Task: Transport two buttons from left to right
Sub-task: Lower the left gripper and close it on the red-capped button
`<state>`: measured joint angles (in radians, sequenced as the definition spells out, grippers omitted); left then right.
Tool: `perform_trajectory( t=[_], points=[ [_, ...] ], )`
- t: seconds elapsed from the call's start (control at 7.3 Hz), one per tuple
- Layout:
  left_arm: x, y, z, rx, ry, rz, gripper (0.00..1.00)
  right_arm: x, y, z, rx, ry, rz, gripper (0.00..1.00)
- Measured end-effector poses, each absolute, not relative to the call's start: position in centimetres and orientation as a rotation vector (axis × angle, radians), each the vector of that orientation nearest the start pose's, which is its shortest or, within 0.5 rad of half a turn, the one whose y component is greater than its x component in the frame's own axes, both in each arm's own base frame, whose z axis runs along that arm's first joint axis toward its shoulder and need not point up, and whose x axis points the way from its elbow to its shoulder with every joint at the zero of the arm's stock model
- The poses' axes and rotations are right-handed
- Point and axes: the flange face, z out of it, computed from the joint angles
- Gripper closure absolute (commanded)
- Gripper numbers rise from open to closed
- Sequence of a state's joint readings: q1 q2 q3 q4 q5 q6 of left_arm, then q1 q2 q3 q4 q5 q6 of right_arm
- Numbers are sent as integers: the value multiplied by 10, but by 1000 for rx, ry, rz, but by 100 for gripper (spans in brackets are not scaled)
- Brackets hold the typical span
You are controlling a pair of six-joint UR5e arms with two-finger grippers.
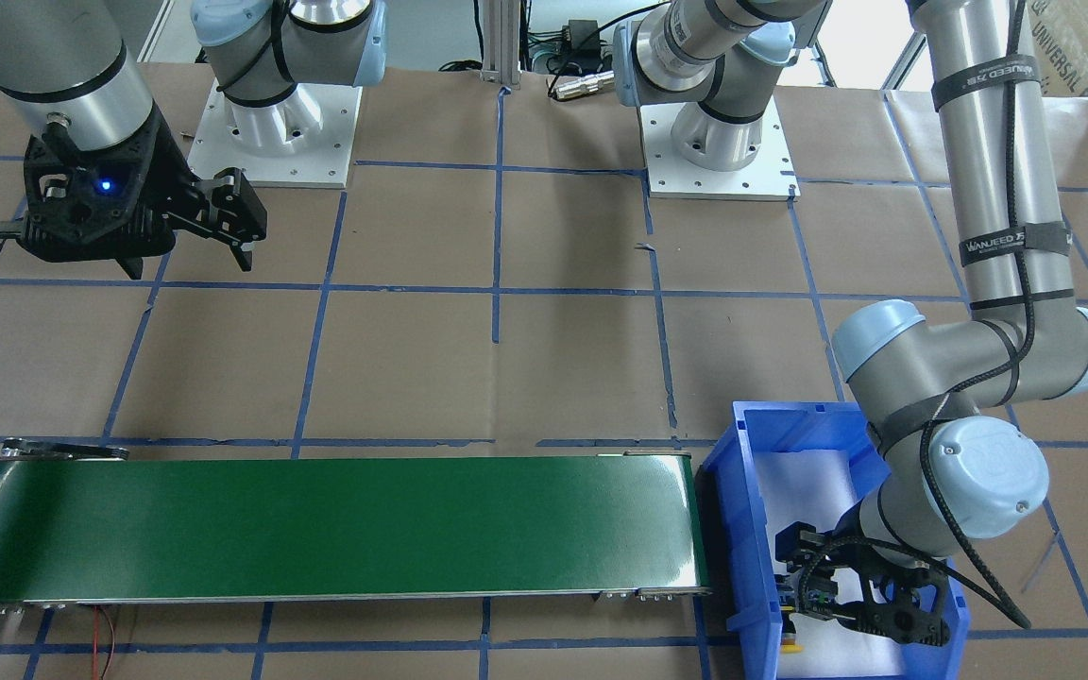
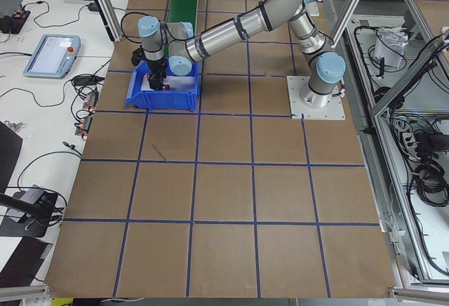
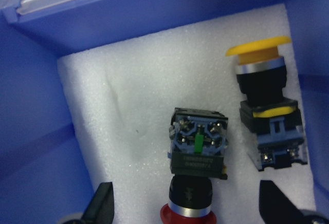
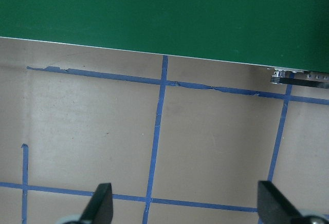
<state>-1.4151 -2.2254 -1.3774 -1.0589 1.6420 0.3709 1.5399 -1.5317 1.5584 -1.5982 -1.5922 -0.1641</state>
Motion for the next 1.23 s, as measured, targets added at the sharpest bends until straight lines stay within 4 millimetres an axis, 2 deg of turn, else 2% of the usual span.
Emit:
perform_trajectory(
  t=[0.96,1.1,1.23],
  points=[
    [-15,-727,221,317,3048,-38,7,116,-511,475,-211,3156,8,0],
    [-14,-727,220,317,3048,-43,7,116,-511,475,-211,3156,9,0],
    [-13,-728,221,315,3047,-52,2,116,-511,475,-211,3156,9,0]
  ],
)
